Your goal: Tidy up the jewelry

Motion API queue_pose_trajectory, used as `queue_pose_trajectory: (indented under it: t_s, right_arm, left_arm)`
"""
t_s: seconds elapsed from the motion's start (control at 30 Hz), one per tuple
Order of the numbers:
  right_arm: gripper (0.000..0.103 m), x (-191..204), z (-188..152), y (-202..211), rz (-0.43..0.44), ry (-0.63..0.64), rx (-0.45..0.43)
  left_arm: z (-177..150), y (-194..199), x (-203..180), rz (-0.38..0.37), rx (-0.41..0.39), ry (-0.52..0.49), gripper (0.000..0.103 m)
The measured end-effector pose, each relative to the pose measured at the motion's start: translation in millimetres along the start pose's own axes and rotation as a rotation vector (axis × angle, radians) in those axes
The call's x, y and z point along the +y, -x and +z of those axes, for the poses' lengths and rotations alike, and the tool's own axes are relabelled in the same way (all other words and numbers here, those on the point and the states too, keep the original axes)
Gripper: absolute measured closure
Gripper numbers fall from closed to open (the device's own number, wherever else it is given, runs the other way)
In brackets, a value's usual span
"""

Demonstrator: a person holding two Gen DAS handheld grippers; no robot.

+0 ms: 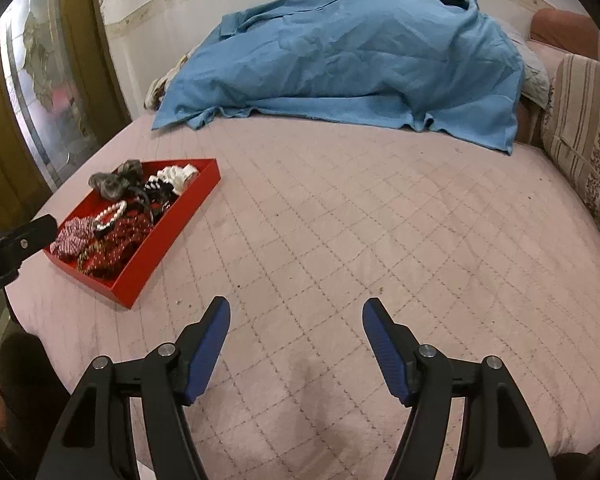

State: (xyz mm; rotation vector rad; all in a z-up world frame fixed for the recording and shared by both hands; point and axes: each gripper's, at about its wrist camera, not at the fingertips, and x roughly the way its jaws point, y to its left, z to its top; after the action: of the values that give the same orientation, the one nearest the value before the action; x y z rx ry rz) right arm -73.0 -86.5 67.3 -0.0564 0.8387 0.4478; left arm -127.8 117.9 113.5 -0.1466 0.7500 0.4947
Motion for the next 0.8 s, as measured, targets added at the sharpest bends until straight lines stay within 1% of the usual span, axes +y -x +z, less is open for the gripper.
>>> queue_pose_trajectory:
  t_s: [0.2, 0.4, 0.6, 0.8]
  right_arm:
    - [0.028, 6.1, -0.3, 1.4, -0.025, 0.022, -0.015]
    - [0.027, 7.1, 1.6, 3.7, -0.057, 0.026, -0.035]
    - [0.027, 17.3, 0.1, 5.7, -0.064, 0.065, -0.044]
    - [0.024, 24.3, -0.4, 8.3, -0.064, 0.088, -0.054]
  left_arm:
    - [-11.4, -7.4, -2.7, -0.007, 0.032, -0.030, 0.000]
    - [-19.0, -17.9, 4.0, -0.018, 0.081, -0.014, 0.000]
    - [-21.0, -19.2, 5.5, -0.020, 0.089, -0.013, 0.000]
    - [-21.8, -19.4, 6.0, -0.020, 0.091, -0.012, 0.000]
